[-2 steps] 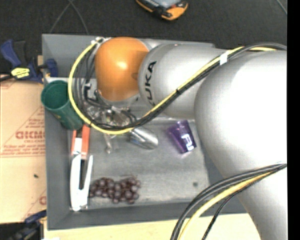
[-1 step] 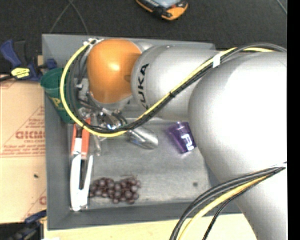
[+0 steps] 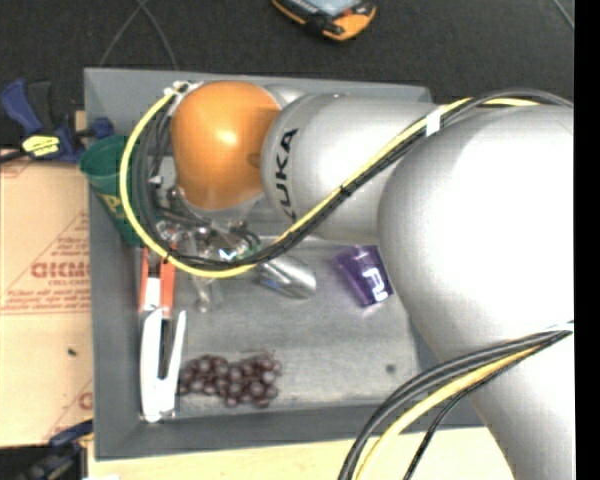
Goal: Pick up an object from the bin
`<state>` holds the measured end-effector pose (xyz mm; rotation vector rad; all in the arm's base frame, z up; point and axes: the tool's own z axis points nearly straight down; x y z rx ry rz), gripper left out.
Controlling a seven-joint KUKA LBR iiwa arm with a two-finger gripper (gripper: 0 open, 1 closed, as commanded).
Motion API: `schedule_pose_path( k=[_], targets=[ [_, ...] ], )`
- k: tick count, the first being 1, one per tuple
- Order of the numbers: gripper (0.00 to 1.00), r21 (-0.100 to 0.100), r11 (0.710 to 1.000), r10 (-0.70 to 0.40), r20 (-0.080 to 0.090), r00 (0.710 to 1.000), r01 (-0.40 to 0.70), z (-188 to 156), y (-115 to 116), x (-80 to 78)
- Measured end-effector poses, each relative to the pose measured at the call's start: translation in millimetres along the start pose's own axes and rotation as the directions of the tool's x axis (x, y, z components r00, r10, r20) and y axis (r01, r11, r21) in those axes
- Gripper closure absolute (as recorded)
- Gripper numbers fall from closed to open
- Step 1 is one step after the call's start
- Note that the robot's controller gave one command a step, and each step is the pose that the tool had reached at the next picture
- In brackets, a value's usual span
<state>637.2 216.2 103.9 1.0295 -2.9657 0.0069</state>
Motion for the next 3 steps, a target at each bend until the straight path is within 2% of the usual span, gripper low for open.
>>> schedule_pose_path(
  k=[1, 2, 3],
  targets=[
    [0.0, 0.007, 0.957, -0.29, 0.017, 0.957, 0.29, 28, 0, 4.6],
    [1.0, 0.023, 0.935, -0.354, 0.024, 0.935, 0.354, 21, 9, -9.2],
    [1.0, 0.022, 0.936, -0.353, 0.024, 0.935, 0.352, 21, 10, -9.3]
  ],
)
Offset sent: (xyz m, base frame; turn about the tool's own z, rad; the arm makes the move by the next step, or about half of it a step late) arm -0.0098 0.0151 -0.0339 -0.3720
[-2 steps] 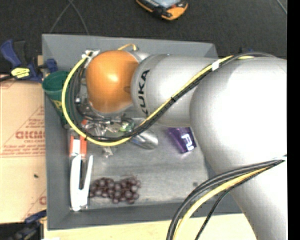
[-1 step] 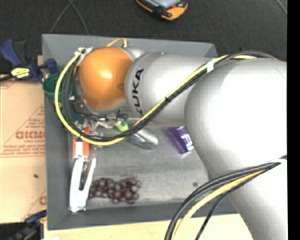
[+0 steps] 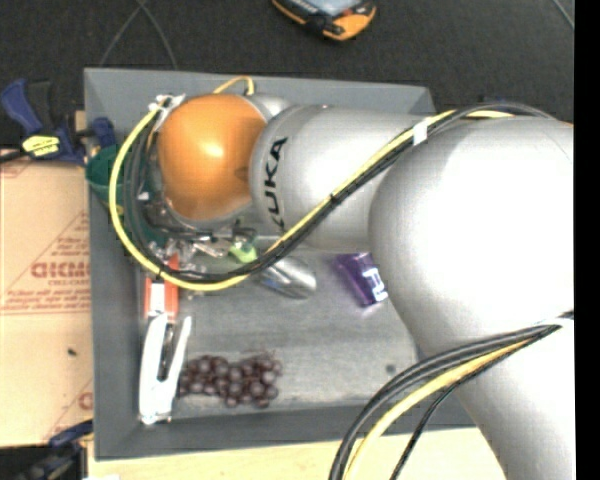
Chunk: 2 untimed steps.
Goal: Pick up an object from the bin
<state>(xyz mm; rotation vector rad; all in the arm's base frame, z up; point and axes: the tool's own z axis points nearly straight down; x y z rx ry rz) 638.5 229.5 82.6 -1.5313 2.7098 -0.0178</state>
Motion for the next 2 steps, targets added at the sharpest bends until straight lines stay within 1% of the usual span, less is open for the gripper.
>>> schedule_pose_path(
  k=[1, 2],
  targets=[
    [1.0, -0.001, 1.0, 0.001, -0.002, 1.0, -0.001, -12, 0, 1.2],
    [1.0, -0.001, 1.0, 0.004, -0.002, 1.0, -0.004, -38, -1, 1.3]
  ],
)
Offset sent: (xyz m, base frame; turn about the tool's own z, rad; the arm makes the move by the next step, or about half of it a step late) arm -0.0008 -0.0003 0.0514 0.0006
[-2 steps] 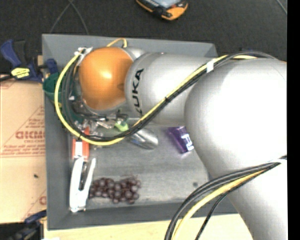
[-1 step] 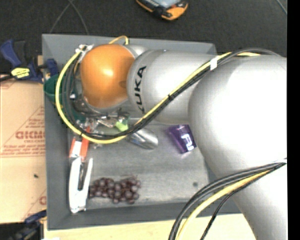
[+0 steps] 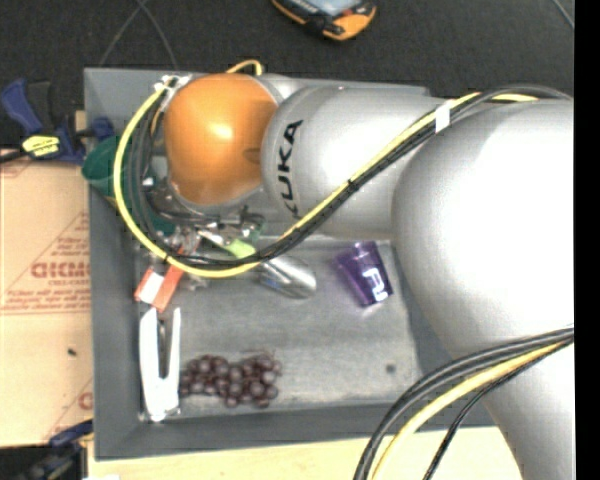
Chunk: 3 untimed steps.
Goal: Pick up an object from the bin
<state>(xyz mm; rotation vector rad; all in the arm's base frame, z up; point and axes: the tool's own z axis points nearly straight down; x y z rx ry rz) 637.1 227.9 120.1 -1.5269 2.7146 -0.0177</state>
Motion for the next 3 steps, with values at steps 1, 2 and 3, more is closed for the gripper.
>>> schedule_pose_path(
  k=[1, 2, 3],
  targets=[
    [1.0, 0.001, 1.0, 0.001, 0.002, 1.0, -0.001, -13, 0, -0.7],
    [1.0, -0.005, 1.0, 0.003, -0.004, 1.0, -0.003, -26, 1, 0.5],
    [1.0, 0.001, 1.0, 0.007, 0.003, 1.0, -0.007, -49, -1, -0.8]
  ],
)
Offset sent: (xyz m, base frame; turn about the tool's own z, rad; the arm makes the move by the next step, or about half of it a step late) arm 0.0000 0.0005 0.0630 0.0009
